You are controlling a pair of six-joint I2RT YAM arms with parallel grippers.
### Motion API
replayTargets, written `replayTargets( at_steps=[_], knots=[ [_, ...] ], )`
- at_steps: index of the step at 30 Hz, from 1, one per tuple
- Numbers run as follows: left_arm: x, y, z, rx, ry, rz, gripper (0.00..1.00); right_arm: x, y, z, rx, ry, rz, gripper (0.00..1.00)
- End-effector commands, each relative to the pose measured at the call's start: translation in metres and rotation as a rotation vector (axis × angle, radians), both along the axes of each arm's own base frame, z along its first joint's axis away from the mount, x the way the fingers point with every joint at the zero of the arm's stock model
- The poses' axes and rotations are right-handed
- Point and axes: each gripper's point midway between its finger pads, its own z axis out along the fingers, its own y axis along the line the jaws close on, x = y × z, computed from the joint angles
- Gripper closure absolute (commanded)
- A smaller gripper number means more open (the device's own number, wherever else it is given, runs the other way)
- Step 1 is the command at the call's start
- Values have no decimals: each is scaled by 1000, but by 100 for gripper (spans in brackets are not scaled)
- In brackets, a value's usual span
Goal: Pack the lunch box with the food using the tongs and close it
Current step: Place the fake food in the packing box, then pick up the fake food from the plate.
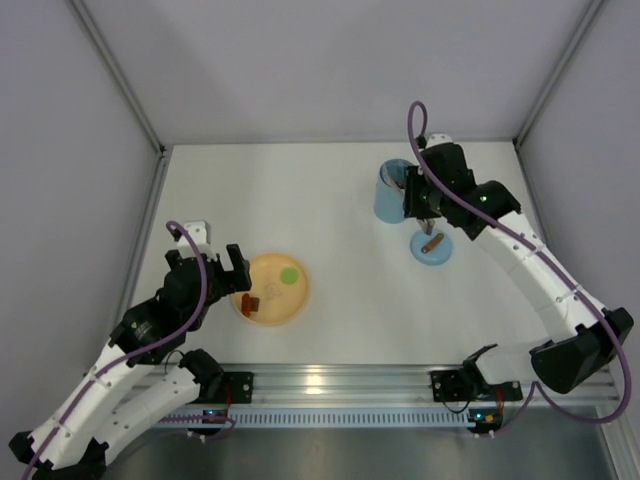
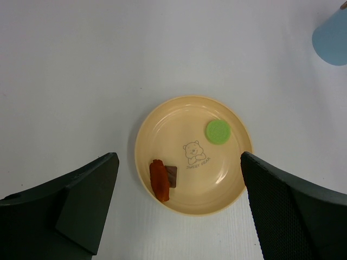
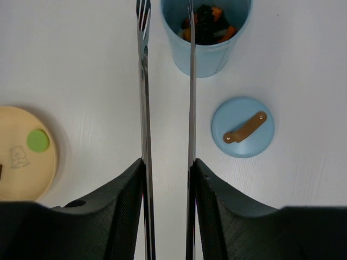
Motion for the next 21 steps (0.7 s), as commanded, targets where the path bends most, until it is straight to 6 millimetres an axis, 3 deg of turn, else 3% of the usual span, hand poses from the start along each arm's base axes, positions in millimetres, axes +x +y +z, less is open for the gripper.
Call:
replayTargets(
  at_steps=[1, 8, 11, 21],
  knots=[
    [2, 1, 4, -9, -17, 15, 1, -16, 27, 18, 55, -41, 95, 61],
    [2, 1, 4, -9, -18, 16, 1, -67, 108, 2, 86, -8, 303, 60],
    [2, 2, 4, -8, -18, 18, 1, -86, 138, -15, 92, 21, 373, 60],
    [2, 1, 5, -10, -19, 16, 1, -128, 202, -64, 59, 107, 506, 58]
  ],
)
